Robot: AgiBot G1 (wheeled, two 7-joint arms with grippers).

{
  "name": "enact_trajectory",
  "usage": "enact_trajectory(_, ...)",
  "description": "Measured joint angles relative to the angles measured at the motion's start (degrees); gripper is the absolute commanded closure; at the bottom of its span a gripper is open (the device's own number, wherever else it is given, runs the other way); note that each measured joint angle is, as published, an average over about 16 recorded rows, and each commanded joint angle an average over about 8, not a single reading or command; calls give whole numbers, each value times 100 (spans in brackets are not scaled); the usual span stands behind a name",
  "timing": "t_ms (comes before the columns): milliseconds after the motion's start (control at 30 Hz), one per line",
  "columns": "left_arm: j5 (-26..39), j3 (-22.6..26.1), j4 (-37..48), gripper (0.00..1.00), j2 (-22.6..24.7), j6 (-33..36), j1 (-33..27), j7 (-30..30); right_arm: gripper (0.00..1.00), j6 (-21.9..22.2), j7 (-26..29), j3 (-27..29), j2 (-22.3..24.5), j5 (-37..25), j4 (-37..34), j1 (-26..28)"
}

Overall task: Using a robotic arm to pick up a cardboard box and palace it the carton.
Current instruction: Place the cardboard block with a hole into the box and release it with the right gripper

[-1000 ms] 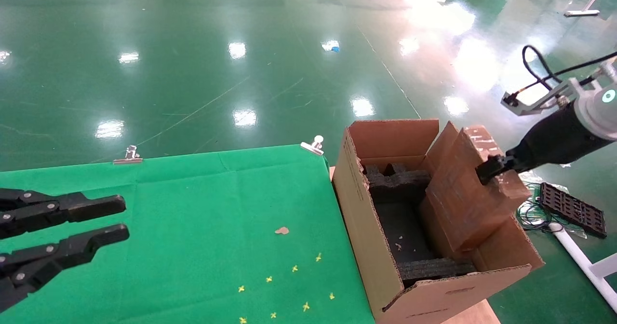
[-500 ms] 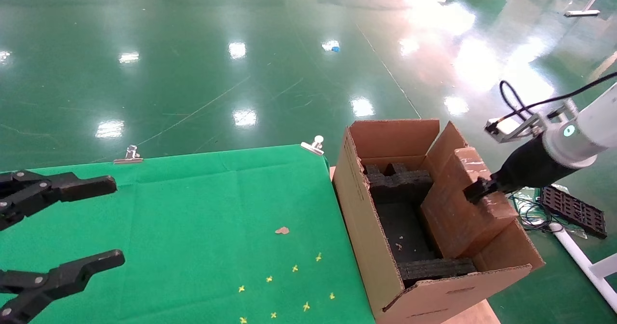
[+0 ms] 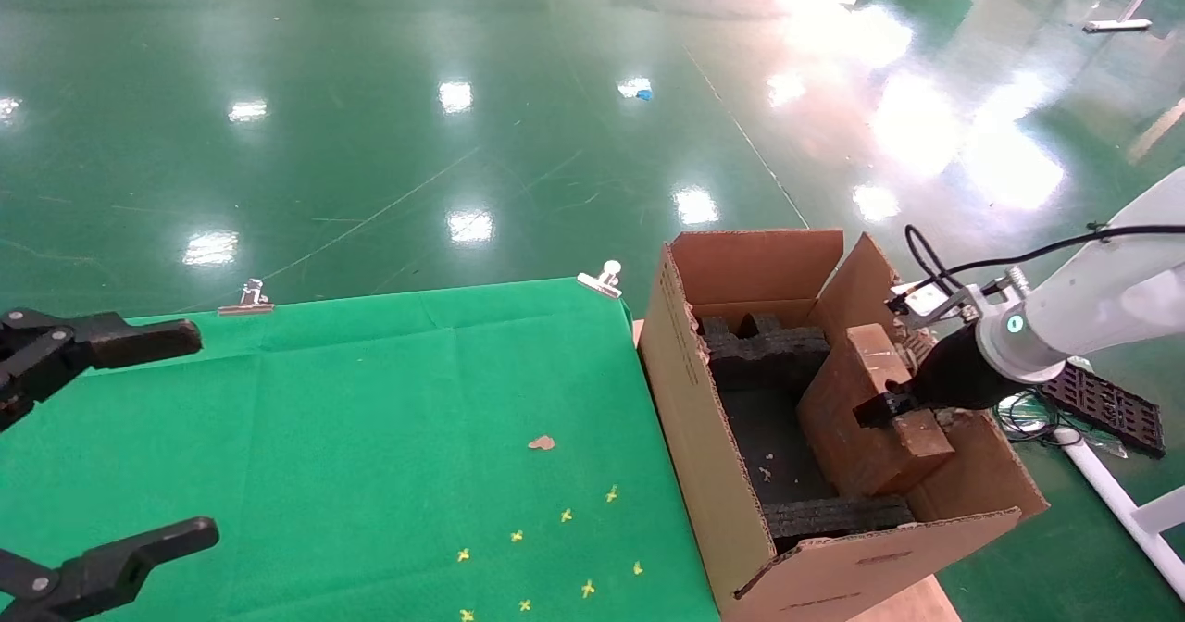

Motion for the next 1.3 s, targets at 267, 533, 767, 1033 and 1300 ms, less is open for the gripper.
enact_trajectory(267,-2,3,0,0,-1,-1,-1,1,0,20,-252,80,-81,125,-250,-137)
enact_trajectory(533,-4,5,0,0,-2,-2,-1,3,0,-68,-365,81,-161,127,-485,-111)
enact_trajectory(767,-5,8,0,0,-3,-3,-2,4,0,-125,-408,58,-219,91,-632,-58)
enact_trajectory(1033,-7,10,0,0,-4,-4,-2,5,0,-188,-544,19,-271,28,-689,208)
enact_trajectory(1300,-9,13,0,0,-5,-6,-3,6,0,-264,-1090,39,-255,15,-513,1136)
